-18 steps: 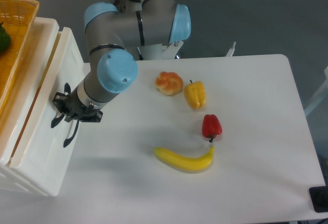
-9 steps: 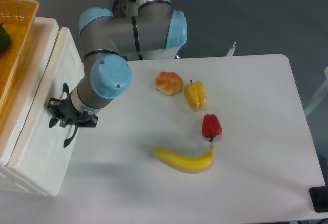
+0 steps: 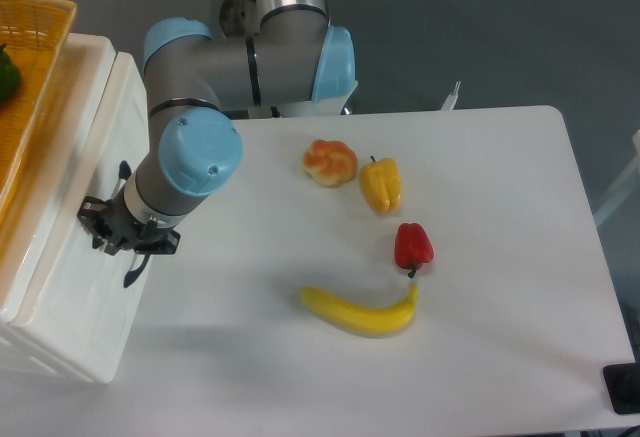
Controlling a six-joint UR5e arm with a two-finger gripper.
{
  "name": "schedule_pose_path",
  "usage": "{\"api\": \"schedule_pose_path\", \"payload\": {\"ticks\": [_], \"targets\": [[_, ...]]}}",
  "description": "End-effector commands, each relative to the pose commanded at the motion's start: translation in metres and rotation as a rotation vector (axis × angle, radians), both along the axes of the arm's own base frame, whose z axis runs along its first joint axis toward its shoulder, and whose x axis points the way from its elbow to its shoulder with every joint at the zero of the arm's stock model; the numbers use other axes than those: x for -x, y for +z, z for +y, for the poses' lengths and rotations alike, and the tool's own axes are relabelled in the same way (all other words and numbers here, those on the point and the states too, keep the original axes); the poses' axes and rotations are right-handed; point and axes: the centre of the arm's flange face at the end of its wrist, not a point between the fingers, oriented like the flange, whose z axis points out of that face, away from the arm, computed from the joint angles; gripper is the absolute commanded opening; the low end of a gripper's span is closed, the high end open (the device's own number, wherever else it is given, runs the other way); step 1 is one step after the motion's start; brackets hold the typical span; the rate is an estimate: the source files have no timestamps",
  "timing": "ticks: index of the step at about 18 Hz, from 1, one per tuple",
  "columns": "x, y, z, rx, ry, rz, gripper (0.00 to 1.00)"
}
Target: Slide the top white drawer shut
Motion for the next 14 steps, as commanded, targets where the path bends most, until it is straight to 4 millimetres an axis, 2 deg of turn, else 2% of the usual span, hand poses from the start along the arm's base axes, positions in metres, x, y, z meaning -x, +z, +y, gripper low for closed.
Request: {"api": "schedule_pose_path", "payload": {"ticks": [5, 8, 10, 12, 14], "targets": [[-0.004, -0.002, 0.003, 0.004, -0.005, -0.002, 0.1], [0.004, 0.001, 0.003, -0.005, -0.001, 0.005, 0.14], [0.022, 0.002, -0.004, -0.005, 0.02, 0.019, 0.23], [0.046, 0.002, -0.014, -0.001, 0.027, 0.055, 0.45], [0.07, 0.003, -0.025, 0.004, 0.052, 0.073, 0.51]]}}
